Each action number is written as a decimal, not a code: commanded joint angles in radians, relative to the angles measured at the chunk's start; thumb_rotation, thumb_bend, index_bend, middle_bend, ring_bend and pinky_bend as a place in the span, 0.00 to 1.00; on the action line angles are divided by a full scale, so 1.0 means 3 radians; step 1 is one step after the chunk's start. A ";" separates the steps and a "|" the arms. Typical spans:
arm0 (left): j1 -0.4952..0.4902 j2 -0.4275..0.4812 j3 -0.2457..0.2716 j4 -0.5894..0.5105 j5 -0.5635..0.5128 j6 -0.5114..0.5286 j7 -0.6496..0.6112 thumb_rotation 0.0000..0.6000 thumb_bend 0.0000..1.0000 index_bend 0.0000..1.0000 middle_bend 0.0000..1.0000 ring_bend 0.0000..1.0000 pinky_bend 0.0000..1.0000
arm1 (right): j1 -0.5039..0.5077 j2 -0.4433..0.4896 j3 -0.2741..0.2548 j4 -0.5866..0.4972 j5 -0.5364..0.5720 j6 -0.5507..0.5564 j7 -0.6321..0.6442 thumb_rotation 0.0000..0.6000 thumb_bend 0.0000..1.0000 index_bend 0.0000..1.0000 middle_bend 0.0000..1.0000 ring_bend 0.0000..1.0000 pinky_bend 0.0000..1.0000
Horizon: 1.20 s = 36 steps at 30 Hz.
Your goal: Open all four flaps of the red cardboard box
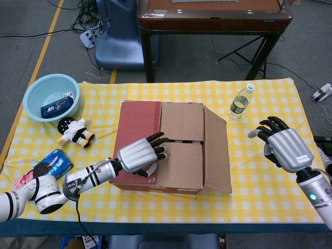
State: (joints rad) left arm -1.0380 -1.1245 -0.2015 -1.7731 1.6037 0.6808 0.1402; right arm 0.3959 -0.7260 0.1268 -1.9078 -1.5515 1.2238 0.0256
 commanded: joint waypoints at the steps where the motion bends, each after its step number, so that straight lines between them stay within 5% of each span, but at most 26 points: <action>1: -0.0016 -0.0012 0.0022 -0.0031 -0.0120 -0.0037 0.0164 0.36 0.74 0.42 0.29 0.06 0.00 | -0.0006 -0.0005 0.0000 0.0009 -0.0005 0.0004 0.0012 1.00 0.98 0.36 0.38 0.21 0.14; 22: -0.0004 0.0140 0.0086 -0.0210 -0.0344 0.0091 0.0560 0.34 0.74 0.53 0.43 0.12 0.00 | -0.0034 -0.0029 0.0007 0.0032 -0.0012 0.0015 0.0054 1.00 0.98 0.36 0.38 0.21 0.14; 36: 0.0032 0.0796 -0.0045 -0.0647 -0.0480 0.0164 0.0845 0.34 0.74 0.53 0.43 0.12 0.00 | -0.0048 -0.0009 0.0052 0.0043 -0.0009 0.0076 0.0122 1.00 0.98 0.36 0.38 0.21 0.14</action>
State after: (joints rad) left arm -1.0283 -0.9114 -0.2089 -1.9472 1.4732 0.7376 0.3749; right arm 0.3813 -0.7288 0.1422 -1.8950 -1.5539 1.2466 0.0623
